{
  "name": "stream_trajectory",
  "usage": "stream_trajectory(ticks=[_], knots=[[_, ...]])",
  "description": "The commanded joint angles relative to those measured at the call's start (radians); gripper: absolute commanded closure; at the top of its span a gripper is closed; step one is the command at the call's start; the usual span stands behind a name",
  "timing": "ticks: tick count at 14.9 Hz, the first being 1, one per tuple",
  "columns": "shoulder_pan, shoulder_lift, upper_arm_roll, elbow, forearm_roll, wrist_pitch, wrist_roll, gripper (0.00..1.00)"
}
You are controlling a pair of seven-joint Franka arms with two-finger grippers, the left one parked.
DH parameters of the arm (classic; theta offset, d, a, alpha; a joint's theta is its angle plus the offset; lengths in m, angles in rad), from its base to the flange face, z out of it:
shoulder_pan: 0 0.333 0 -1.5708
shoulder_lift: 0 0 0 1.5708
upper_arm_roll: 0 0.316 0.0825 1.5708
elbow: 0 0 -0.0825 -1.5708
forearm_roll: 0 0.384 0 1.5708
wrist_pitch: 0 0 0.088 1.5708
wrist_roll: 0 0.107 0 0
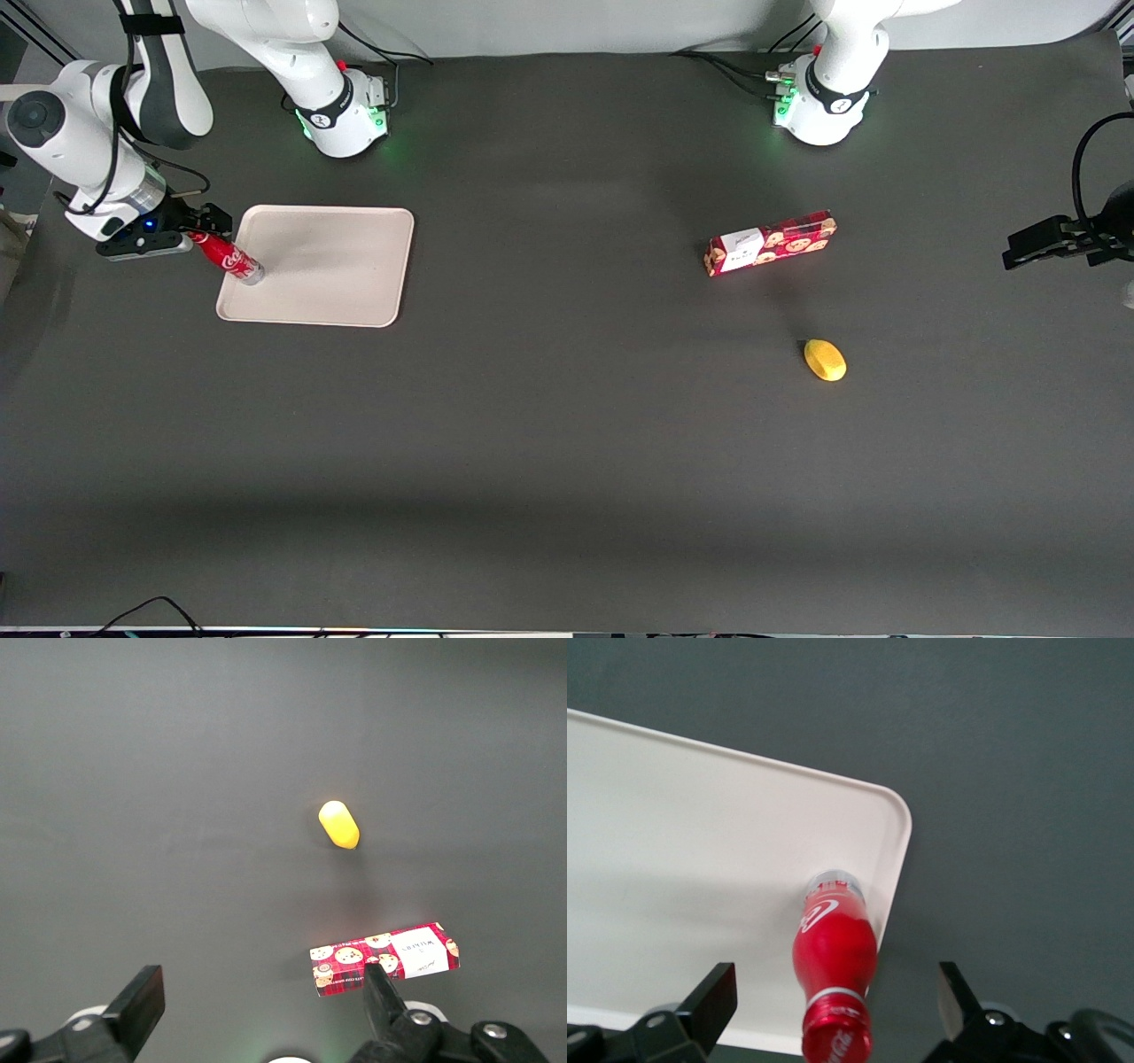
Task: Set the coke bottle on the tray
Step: 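Open the right gripper and raise it away from the bottle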
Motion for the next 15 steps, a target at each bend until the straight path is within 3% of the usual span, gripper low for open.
stream_trajectory(ticks=[1, 3, 5, 6, 13, 15], knots=[[0.001, 0.006, 0.013, 0.186, -0.003, -0.165, -0.008, 0.00], [0.008, 0.030, 0.047, 0.301, 0.041, -0.225, 0.000, 0.00], [0.005, 0.088, 0.103, 0.445, 0.171, -0.274, 0.043, 0.00], [-0.002, 0.126, 0.129, 0.526, 0.196, -0.320, 0.053, 0.00], [0.015, 0.380, 0.272, 1.026, 0.224, -0.585, 0.265, 0.00], [0.053, 0.464, 0.278, 1.178, 0.241, -0.668, 0.360, 0.00]])
